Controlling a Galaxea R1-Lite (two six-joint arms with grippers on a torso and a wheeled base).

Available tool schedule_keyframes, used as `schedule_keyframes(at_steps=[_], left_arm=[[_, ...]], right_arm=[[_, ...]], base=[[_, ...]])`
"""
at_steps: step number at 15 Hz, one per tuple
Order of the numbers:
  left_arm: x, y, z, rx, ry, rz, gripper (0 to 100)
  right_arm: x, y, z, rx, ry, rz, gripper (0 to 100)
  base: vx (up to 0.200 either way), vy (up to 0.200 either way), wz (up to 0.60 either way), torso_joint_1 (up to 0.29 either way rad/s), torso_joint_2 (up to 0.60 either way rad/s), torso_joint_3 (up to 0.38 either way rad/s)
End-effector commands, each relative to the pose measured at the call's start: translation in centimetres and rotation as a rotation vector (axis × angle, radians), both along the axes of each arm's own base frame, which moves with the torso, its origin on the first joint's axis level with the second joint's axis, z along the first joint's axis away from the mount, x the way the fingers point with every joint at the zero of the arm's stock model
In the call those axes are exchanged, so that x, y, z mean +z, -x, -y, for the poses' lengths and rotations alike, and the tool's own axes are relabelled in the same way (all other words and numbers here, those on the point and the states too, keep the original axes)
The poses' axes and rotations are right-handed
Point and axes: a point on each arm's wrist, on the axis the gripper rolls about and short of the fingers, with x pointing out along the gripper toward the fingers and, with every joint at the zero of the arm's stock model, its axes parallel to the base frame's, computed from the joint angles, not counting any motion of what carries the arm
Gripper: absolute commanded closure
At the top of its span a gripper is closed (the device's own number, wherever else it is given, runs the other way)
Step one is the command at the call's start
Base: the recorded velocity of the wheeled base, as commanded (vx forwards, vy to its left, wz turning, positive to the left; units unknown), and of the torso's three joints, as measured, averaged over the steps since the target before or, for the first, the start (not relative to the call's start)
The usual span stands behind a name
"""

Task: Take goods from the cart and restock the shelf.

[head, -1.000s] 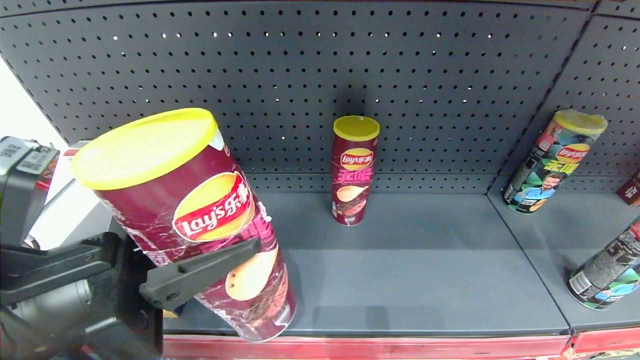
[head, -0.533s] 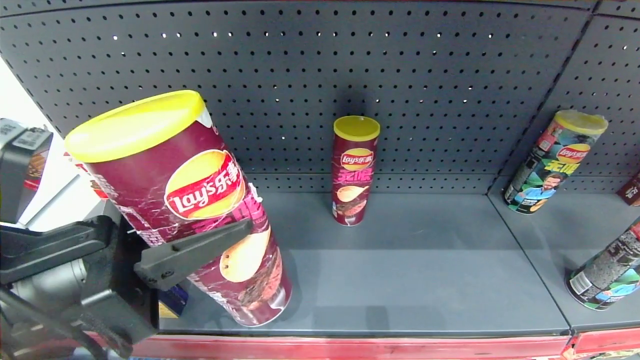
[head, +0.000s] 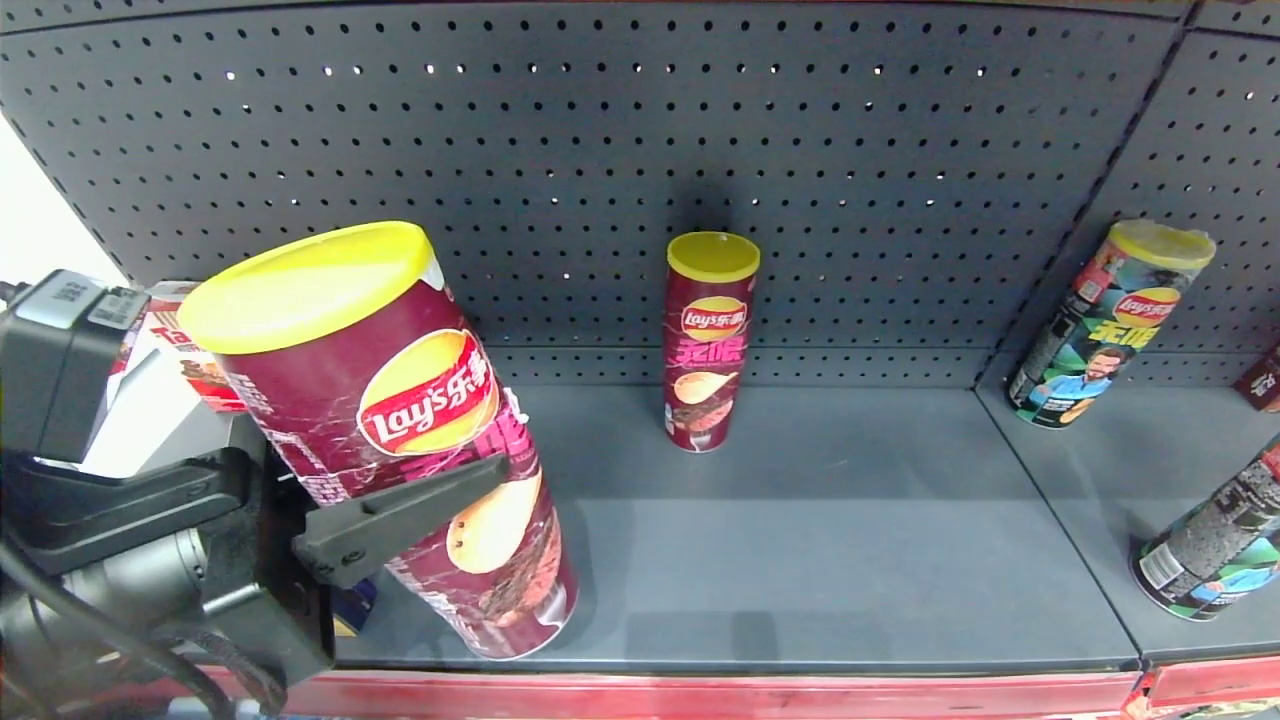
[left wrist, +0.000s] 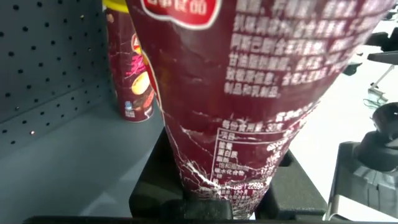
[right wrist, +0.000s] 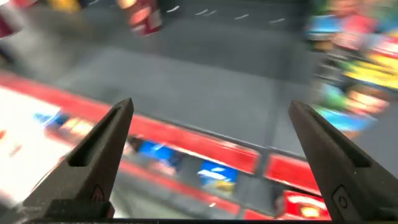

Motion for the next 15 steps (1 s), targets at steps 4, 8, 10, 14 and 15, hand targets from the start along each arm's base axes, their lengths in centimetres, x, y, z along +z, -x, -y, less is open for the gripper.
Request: schedule_keyframes(at_steps=[4, 8, 10, 14, 15], left_arm=[[-0.2, -0.3, -0.2, 0.016, -0.005, -0.009, 100], [-0.1, -0.4, -0.2, 0.018, -0.004, -0.008, 100], [-0.2, -0.3, -0.2, 0.019, -0.004, -0.008, 100], [-0.3, -0.3, -0.5, 0.033, -0.005, -0.011, 100], [-0.4, -0.3, -0.5, 0.033, -0.008, -0.016, 100]], right_arm=[[1.9, -4.9, -2.9, 0.246, 0.074, -0.165, 0], [3.9, -8.3, -6.2, 0.292, 0.081, -0.204, 0], [4.7, -9.7, -7.4, 0.331, 0.083, -0.219, 0], [5.4, -12.8, -9.7, 0.338, 0.085, -0.235, 0], [5.2, -14.0, -10.5, 0.336, 0.08, -0.222, 0]], base=[[0.0, 0.0, 0.0, 0.0, 0.0, 0.0], [0.0, 0.0, 0.0, 0.0, 0.0, 0.0], [0.0, 0.0, 0.0, 0.0, 0.0, 0.0], [0.0, 0.0, 0.0, 0.0, 0.0, 0.0], [0.0, 0.0, 0.0, 0.0, 0.0, 0.0]])
